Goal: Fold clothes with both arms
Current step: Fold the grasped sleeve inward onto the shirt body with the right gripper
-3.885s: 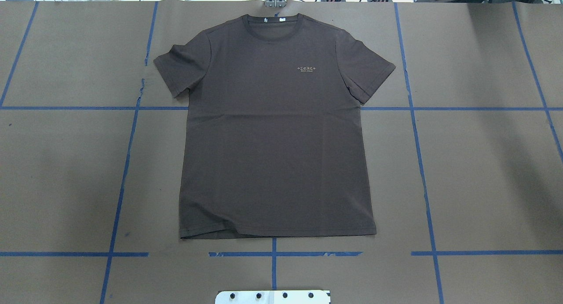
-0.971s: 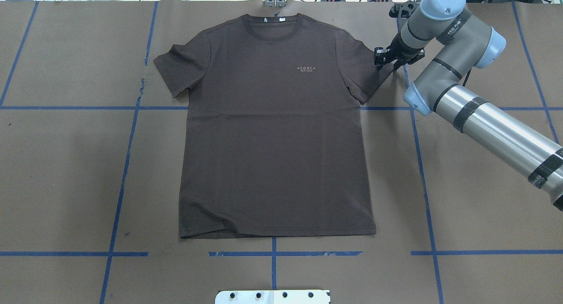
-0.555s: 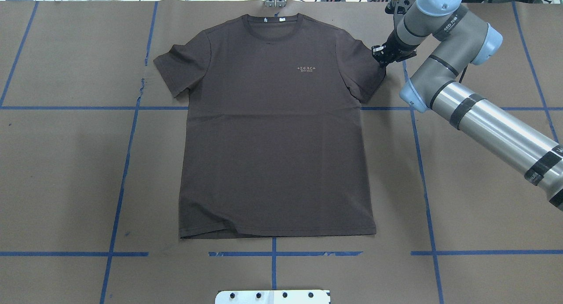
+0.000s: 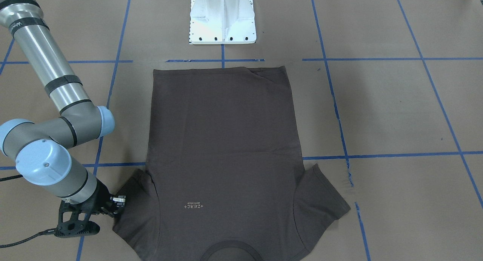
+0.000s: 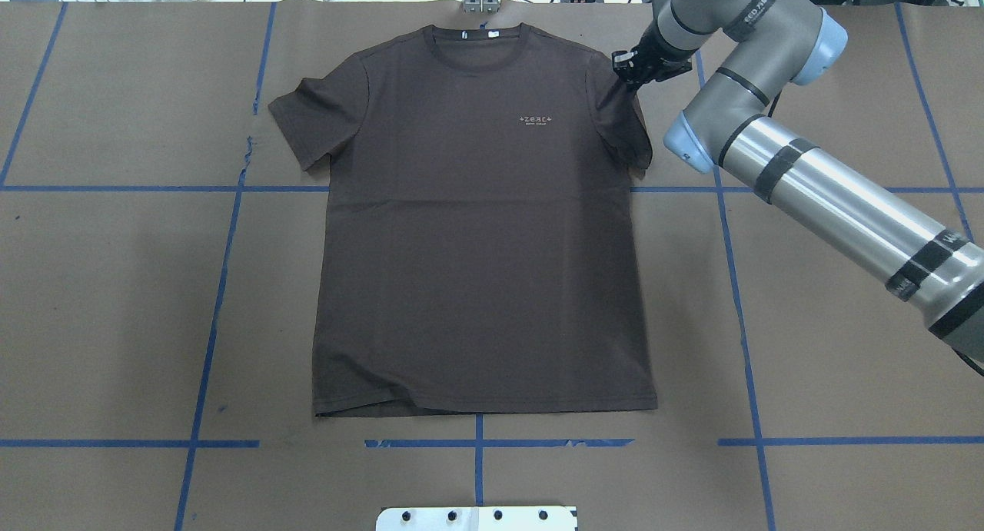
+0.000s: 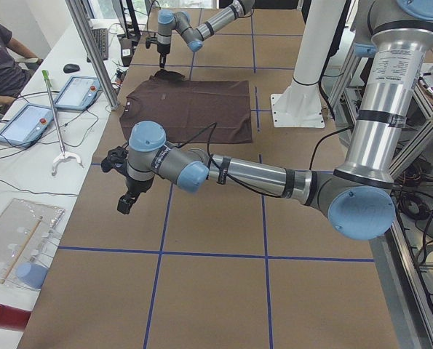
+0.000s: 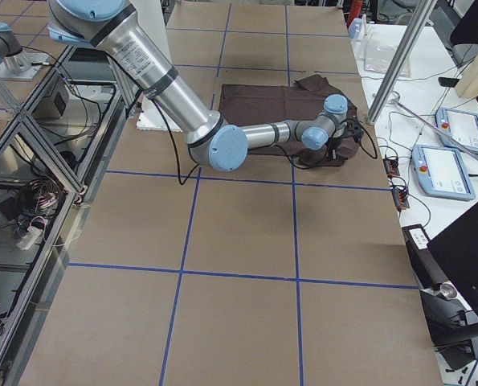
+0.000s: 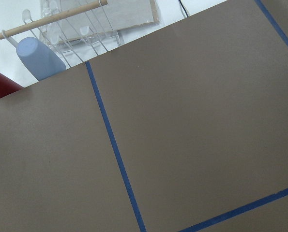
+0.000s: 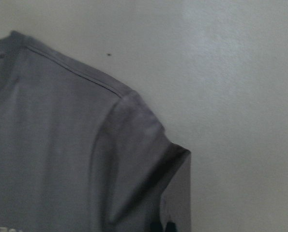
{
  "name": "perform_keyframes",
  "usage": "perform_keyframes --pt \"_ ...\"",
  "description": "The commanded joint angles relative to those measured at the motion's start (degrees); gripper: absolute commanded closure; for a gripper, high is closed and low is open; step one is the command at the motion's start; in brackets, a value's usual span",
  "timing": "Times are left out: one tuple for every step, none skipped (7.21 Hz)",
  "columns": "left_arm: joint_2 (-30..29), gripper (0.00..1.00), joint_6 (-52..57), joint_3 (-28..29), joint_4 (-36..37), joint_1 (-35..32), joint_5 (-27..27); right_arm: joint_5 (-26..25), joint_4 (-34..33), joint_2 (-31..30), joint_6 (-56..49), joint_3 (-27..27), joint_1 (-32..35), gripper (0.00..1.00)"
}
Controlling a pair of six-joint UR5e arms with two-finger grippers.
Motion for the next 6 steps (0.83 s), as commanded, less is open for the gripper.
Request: perform_keyframes --pt "0.06 0.0 0.01 -0.08 -0.03 -0.09 0.09 -2.4 -0.29 5.73 3.18 -0.16 -3.74 1.0" --pt "0.06 0.0 0.01 -0.17 -0.03 -0.09 0.09 -7.81 -0.55 6.97 3.72 -0.68 -6.99 1.0" --pt "-0.03 0.0 0.01 -0.35 0.06 -0.09 0.0 -9.35 -0.56 7.94 3.64 -1.99 -8.15 1.0" --pt "-0.03 0.0 -0.08 -0.26 -0.03 -0.09 -0.09 -9.45 -0.56 7.86 3.63 -2.01 -8.16 0.01" --pt "-0.38 0.0 -0.17 0.0 -0.2 0.0 0.0 -9.36 -0.47 7.78 3.63 -2.01 -8.16 0.0" --pt "-0.73 0.0 -0.43 0.26 -0.55 0.09 0.0 -9.28 -0.64 7.69 4.07 -2.01 -8.07 0.0"
